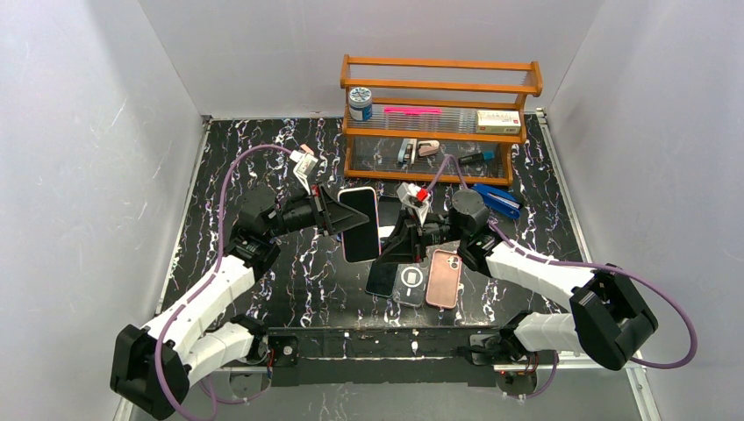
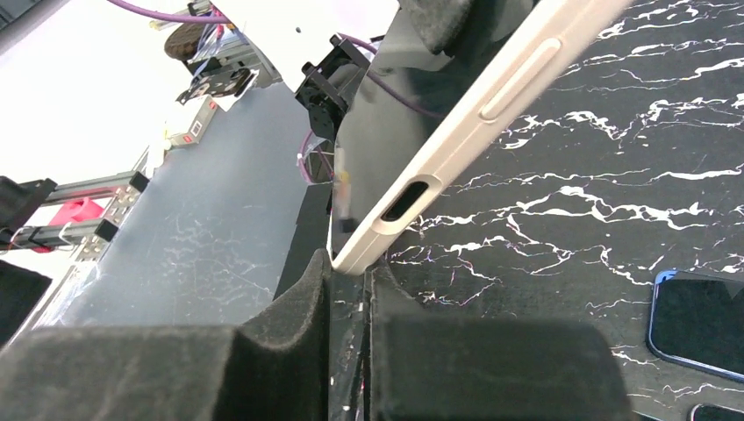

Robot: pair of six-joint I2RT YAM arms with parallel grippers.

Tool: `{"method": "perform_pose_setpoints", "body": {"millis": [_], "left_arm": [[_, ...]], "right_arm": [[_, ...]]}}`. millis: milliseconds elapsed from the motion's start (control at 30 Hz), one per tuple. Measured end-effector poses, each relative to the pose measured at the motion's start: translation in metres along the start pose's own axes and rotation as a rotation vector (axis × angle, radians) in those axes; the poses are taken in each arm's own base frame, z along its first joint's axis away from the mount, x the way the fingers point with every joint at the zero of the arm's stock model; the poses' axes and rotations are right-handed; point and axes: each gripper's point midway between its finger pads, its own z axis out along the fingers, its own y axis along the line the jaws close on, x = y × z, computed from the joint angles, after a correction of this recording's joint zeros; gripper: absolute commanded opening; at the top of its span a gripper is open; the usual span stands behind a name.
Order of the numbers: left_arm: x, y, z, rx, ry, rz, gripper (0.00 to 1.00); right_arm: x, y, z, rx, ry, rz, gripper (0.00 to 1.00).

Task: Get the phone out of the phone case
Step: Remove the phone case from the phone.

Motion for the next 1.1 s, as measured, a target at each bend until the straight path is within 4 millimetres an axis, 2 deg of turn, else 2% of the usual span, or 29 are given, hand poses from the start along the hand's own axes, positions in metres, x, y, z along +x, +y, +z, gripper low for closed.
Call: {"method": "perform_pose_setpoints", "body": {"millis": [167,300,533,600,667,867,1000,1100], "left_arm": [[0.000,-0.005,-0.001,0.018,0.004,0.009,0.00],[-0.001,-0.005,-0.001,0.010,0.000,-0.038,0.00],[0.001,-0.006,0.000,0.002,0.009,-0.149,0.00],[0.002,-0.006,0.000,0.000,0.009,-0.155,0.00],[0.001,-0.006,0.000,-0.004,0.007,-0.143,0.00],[0.004,-0.004,-0.005,-0.031,0.009,-0.043,0.00],[0.003,-0.005,-0.006,-0.030,0.004,0.005,0.00],[0.002,-0.004,-0.005,-0.033,-0.002,0.018,0.00]], "right_arm": [[0.002,0.002,0.000,-0.021,0.011,-0.027,0.01],[0.002,0.001,-0.001,-0.035,0.038,-0.121,0.01],[-0.019,-0.004,-0.002,-0.010,0.055,-0.308,0.01],[-0.022,-0.006,-0.002,0.000,0.065,-0.318,0.10],[-0.022,-0.008,-0.002,0.012,0.078,-0.308,0.24],[-0.013,-0.008,-0.006,0.046,0.091,-0.219,0.58],[-0.006,-0.001,-0.007,0.029,0.090,-0.127,0.63],[-0.008,0.005,-0.006,0.009,0.078,-0.089,0.63]]}}
